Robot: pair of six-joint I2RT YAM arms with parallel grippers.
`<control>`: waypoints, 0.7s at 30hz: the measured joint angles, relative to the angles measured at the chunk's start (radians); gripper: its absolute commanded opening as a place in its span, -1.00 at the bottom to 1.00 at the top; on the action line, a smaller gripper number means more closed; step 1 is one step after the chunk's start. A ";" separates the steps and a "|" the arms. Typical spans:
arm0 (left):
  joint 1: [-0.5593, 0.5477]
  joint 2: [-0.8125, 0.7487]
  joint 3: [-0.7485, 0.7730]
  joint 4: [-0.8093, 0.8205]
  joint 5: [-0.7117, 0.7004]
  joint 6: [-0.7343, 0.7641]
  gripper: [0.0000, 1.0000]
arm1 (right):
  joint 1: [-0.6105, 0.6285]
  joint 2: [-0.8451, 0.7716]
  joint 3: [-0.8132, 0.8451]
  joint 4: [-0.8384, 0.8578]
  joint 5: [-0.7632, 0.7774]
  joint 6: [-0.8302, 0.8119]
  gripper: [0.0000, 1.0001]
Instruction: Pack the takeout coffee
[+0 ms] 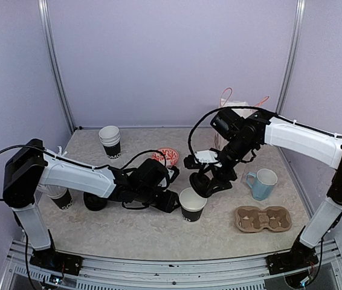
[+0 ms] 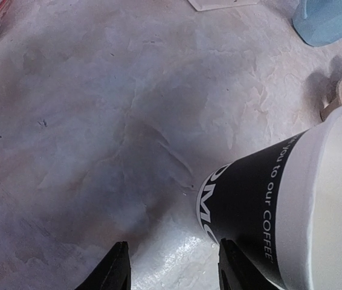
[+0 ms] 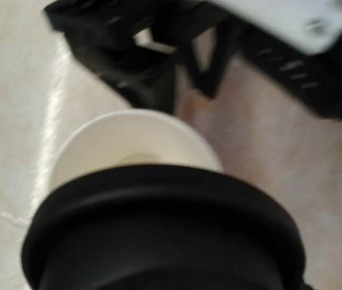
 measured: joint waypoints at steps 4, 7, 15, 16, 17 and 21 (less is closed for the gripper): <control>0.006 -0.006 -0.005 0.000 -0.031 -0.016 0.04 | 0.023 0.026 0.005 -0.048 0.002 -0.020 0.50; 0.019 -0.027 -0.029 -0.005 -0.052 -0.034 0.05 | 0.039 0.045 0.023 -0.071 0.011 -0.029 0.48; 0.032 -0.058 -0.061 -0.010 -0.076 -0.061 0.05 | 0.063 0.092 0.068 -0.095 0.047 -0.033 0.48; 0.032 -0.058 -0.063 -0.010 -0.076 -0.063 0.05 | 0.064 0.097 0.070 -0.096 0.051 -0.033 0.48; 0.032 -0.058 -0.065 -0.010 -0.076 -0.066 0.05 | 0.066 0.102 0.072 -0.097 0.055 -0.033 0.48; 0.032 -0.058 -0.070 -0.010 -0.075 -0.069 0.05 | 0.066 0.121 0.085 -0.103 0.069 -0.032 0.48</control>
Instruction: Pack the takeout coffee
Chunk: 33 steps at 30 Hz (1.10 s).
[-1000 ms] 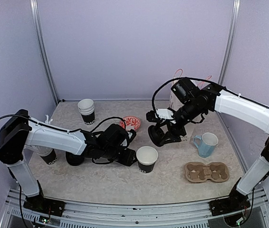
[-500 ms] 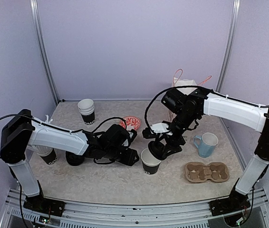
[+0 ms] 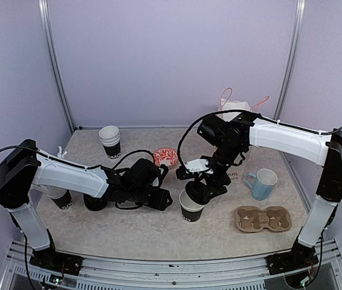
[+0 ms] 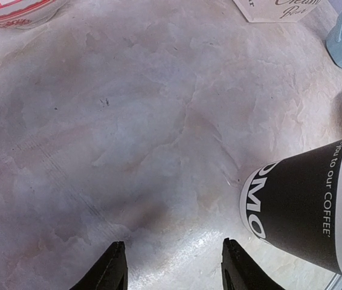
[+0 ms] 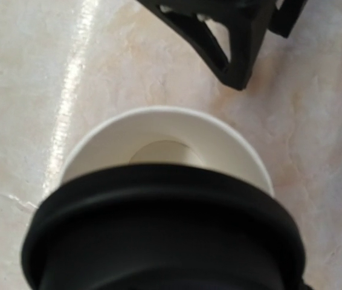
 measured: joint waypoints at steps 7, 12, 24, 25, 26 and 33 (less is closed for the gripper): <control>0.000 0.000 -0.006 0.003 0.002 0.000 0.05 | 0.011 0.012 0.028 -0.014 0.005 0.002 0.48; 0.000 0.000 -0.013 0.009 0.009 -0.001 0.05 | 0.016 0.026 0.045 -0.023 0.005 0.005 0.48; 0.004 0.000 -0.029 0.027 0.027 -0.005 0.05 | 0.045 0.063 0.062 -0.044 0.033 0.016 0.58; 0.005 0.000 -0.034 0.030 0.026 -0.006 0.05 | 0.048 0.064 0.062 -0.045 0.034 0.017 0.61; 0.007 0.000 -0.038 0.031 0.027 -0.008 0.05 | 0.052 0.064 0.062 -0.044 0.035 0.019 0.65; 0.016 0.000 -0.051 0.032 0.026 -0.012 0.05 | 0.062 0.064 0.069 -0.048 0.039 0.029 0.90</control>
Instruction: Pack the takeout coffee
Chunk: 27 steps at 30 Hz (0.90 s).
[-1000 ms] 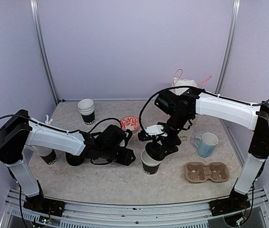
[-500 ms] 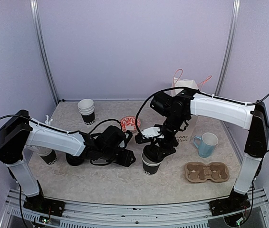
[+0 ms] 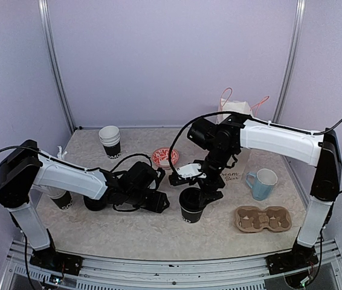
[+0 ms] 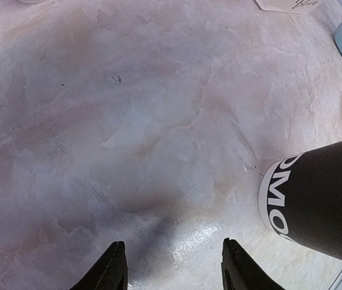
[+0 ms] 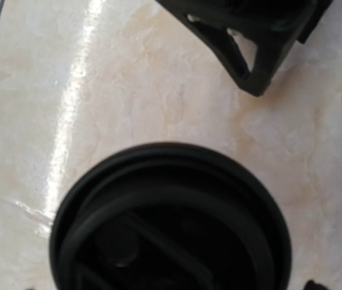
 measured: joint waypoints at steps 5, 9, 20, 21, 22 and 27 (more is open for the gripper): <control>0.003 -0.002 0.000 -0.002 0.000 0.000 0.05 | 0.000 0.000 0.012 0.001 0.002 0.003 0.89; 0.005 -0.018 0.000 -0.019 -0.002 0.000 0.05 | 0.000 -0.010 0.011 0.004 0.005 0.017 0.86; 0.020 -0.239 -0.004 -0.066 -0.007 -0.003 0.26 | -0.132 -0.251 -0.206 0.175 -0.138 0.146 0.98; 0.020 -0.262 -0.007 -0.056 0.002 -0.001 0.27 | -0.142 -0.268 -0.242 0.197 -0.145 0.159 0.99; 0.019 -0.288 -0.014 -0.037 0.016 0.002 0.27 | -0.146 -0.288 -0.289 0.227 -0.154 0.167 0.99; 0.019 -0.323 -0.023 0.036 0.082 0.001 0.24 | -0.143 -0.325 -0.396 0.299 -0.169 0.192 0.99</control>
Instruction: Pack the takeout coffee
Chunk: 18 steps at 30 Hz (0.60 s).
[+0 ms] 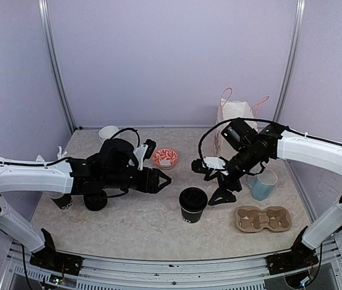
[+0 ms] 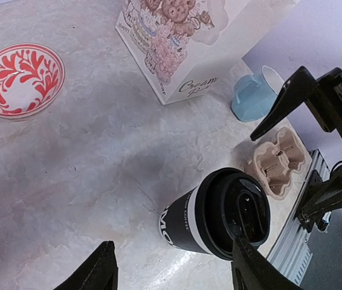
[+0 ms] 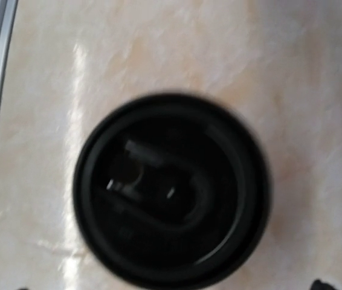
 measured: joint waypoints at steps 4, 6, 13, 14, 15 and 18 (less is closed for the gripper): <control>0.000 0.029 0.000 0.022 0.004 -0.010 0.22 | 0.012 0.002 0.001 0.062 -0.010 0.010 0.99; 0.000 0.037 -0.003 0.028 0.003 -0.016 0.21 | 0.022 0.006 0.001 0.078 -0.013 0.011 0.99; 0.001 0.035 -0.039 0.055 -0.030 -0.047 0.21 | 0.070 0.042 0.002 0.104 -0.017 0.012 0.99; 0.002 0.034 -0.046 0.056 -0.035 -0.051 0.21 | 0.072 0.047 0.005 0.104 -0.017 0.013 0.99; 0.004 0.032 -0.054 0.056 -0.038 -0.055 0.21 | 0.076 0.055 0.009 0.104 -0.017 0.013 0.99; 0.013 0.029 -0.074 0.063 -0.041 -0.064 0.20 | 0.079 0.074 0.021 0.106 -0.011 0.019 0.99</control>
